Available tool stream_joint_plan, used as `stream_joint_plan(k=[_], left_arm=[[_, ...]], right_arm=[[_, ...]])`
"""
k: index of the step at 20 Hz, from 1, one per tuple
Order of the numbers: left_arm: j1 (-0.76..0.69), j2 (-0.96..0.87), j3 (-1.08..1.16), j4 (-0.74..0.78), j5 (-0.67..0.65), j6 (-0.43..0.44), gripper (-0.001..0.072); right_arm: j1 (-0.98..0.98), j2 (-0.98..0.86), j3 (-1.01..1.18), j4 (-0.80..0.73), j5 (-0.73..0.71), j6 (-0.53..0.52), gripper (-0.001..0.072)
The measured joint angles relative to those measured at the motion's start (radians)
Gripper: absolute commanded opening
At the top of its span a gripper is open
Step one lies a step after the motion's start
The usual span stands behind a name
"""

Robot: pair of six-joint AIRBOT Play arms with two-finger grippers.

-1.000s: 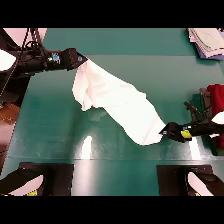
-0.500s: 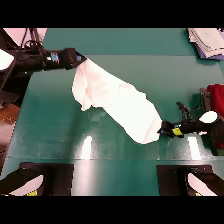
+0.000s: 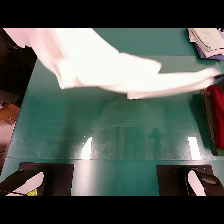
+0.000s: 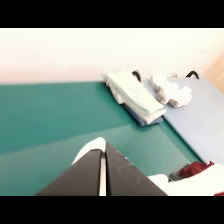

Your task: Fold the shirts.

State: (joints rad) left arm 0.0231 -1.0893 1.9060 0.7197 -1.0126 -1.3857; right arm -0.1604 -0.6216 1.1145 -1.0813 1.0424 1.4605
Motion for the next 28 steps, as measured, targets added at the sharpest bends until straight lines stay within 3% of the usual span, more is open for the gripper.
stream_joint_plan(k=[8, 13, 18, 22, 28], left_arm=[[0.021, 0.133, 0.178, -0.074, -0.051, -0.002, 0.0026], [0.022, 0.173, 0.065, 0.059, -0.115, -0.024, 0.0027], [0.023, 0.161, -0.396, 0.166, -0.102, -0.068, 0.0027], [0.023, 0.087, -0.74, 0.189, -0.003, -0.072, 0.0027], [0.044, -0.033, -0.858, 0.188, 0.203, -0.085, 0.0027]], right_arm=[[-0.148, 0.043, 0.399, -0.016, 0.121, -0.05, 0.0011], [-0.152, -0.072, 0.536, -0.006, 0.296, -0.049, 0.0012], [0.027, -0.206, 0.388, 0.003, 0.391, -0.014, 0.0012], [0.196, -0.335, 0.209, -0.038, 0.303, -0.006, 0.0012], [0.327, -0.448, 0.084, -0.064, 0.214, -0.003, 0.0012]])
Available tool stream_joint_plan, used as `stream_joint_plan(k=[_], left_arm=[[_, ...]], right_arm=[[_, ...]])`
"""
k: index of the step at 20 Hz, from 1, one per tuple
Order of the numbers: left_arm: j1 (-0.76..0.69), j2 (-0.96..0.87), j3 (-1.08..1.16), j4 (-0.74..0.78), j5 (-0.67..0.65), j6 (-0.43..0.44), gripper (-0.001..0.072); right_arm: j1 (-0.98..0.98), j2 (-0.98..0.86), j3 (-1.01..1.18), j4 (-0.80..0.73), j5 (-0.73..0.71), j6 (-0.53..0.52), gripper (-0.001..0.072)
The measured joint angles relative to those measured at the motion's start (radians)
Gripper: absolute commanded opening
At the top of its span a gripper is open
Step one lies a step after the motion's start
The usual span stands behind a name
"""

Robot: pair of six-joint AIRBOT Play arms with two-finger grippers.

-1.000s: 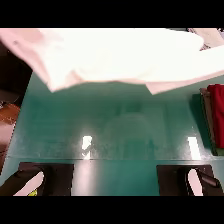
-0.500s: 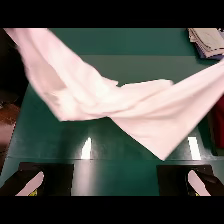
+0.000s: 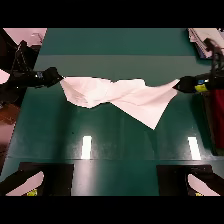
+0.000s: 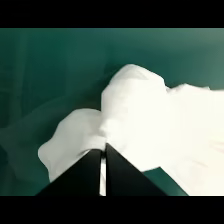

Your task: Fold the shirts.

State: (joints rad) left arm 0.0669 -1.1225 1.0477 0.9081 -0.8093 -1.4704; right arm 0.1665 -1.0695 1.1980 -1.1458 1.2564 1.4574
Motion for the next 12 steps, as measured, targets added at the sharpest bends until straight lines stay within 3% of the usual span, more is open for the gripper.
stream_joint_plan(k=[8, 9, 11, 12], left_arm=[[0.109, -0.034, -0.003, -0.015, 0.011, -0.014, 0.0027], [0.115, -0.035, -0.003, -0.016, 0.008, -0.013, 0.0027], [0.122, -0.035, -0.003, -0.019, 0.002, -0.005, 0.0027], [0.125, -0.036, -0.003, -0.021, 0.001, -0.001, 0.0027]], right_arm=[[-0.02, 0.174, -0.182, -0.007, 0.06, 0.024, 0.0013], [-0.022, 0.216, -0.232, -0.006, 0.082, 0.026, 0.0053], [-0.026, 0.295, -0.319, -0.006, 0.121, 0.032, 0.0552], [-0.027, 0.328, -0.353, -0.004, 0.133, 0.032, 0.0584]])
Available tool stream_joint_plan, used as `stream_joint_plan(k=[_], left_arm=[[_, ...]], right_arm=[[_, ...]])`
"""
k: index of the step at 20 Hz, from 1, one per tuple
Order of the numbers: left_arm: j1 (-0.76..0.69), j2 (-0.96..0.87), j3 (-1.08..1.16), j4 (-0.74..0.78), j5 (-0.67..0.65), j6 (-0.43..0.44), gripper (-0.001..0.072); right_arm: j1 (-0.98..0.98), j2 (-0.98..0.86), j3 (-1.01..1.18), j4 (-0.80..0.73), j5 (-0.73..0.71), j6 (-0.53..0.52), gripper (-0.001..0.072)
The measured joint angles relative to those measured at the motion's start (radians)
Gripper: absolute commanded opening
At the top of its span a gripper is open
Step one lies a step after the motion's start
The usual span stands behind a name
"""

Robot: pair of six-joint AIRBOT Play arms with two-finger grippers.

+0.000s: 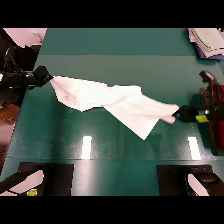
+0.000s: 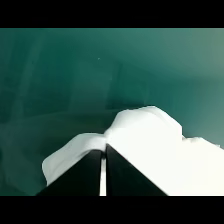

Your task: Fold the shirts.

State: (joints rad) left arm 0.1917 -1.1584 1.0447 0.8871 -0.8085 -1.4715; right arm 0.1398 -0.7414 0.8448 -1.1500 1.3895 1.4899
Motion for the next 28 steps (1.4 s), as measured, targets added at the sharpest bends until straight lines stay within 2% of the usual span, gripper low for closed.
stream_joint_plan(k=[4, 7, 12, 15, 21, 23, 26, 27, 28], left_arm=[[0.004, 0.0, 0.0, -0.003, -0.016, 0.008, 0.0027], [0.004, 0.0, 0.0, -0.005, -0.027, 0.011, 0.0027], [0.002, 0.0, 0.0, -0.006, -0.063, 0.013, 0.0027], [0.001, 0.0, -0.001, -0.006, -0.085, 0.013, 0.0027], [0.001, 0.0, -0.001, -0.005, -0.097, 0.013, 0.0027], [0.002, 0.0, -0.001, -0.005, -0.097, 0.013, 0.0027], [0.001, 0.0, -0.001, -0.005, -0.098, 0.013, 0.0027], [0.002, 0.0, -0.001, -0.005, -0.098, 0.013, 0.0027], [0.002, 0.0, -0.001, -0.005, -0.1, 0.013, 0.0027]], right_arm=[[-0.002, 0.086, -0.045, 0.006, -0.027, 0.009, 0.0577], [-0.002, 0.01, -0.007, 0.043, -0.063, -0.012, 0.0576], [0.008, -0.356, 0.13, 0.107, -0.169, -0.135, 0.0575], [0.023, -0.614, 0.257, 0.21, -0.184, -0.217, 0.055], [0.084, -0.927, 0.51, 0.299, -0.232, -0.274, 0.0536], [0.106, -0.993, 0.583, 0.307, -0.232, -0.28, 0.0437], [0.147, -1.057, 0.67, 0.315, -0.225, -0.284, 0.0428], [0.159, -1.067, 0.688, 0.315, -0.225, -0.285, 0.0308], [0.173, -1.075, 0.703, 0.317, -0.226, -0.286, 0.0088]])
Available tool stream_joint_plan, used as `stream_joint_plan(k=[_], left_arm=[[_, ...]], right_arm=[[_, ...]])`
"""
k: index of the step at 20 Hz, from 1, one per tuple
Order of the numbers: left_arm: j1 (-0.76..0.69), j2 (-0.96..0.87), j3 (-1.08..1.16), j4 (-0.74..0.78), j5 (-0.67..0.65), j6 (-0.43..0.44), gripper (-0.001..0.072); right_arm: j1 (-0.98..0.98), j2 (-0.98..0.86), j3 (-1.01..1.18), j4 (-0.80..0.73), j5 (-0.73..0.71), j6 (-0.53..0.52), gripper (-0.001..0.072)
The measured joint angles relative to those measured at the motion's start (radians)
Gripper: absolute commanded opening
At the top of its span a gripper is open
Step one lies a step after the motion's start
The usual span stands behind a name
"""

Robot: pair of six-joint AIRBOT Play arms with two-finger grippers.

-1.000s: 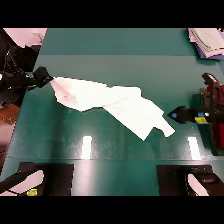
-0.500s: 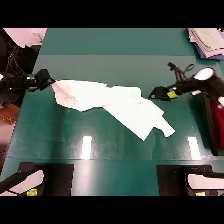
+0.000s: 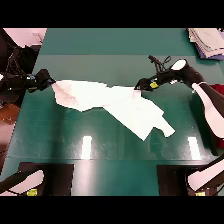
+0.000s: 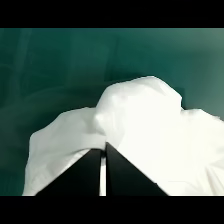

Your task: Fold the shirts.

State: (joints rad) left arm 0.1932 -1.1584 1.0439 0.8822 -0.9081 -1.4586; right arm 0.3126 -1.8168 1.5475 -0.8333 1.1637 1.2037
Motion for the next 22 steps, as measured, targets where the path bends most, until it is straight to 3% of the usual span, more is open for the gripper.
stream_joint_plan(k=[1, 7, 15, 22], left_arm=[[0.0, 0.0, 0.0, 0.0, -0.001, 0.0, 0.0027], [0.001, 0.048, 0.067, -0.027, -0.011, 0.0, 0.0026], [0.002, 0.263, 0.642, -0.046, 0.02, 0.021, 0.0026], [0.002, 0.306, 1.028, -0.175, -0.013, 0.024, 0.0026]], right_arm=[[0.011, -0.005, 0.01, 0.001, -0.002, 0.0, 0.0013], [0.027, 0.093, 0.04, -0.004, -0.018, -0.027, 0.0011], [-0.116, 0.649, 0.288, -0.15, -0.089, -0.032, 0.001], [-0.283, 0.944, 0.478, -0.286, -0.105, 0.022, 0.001]])
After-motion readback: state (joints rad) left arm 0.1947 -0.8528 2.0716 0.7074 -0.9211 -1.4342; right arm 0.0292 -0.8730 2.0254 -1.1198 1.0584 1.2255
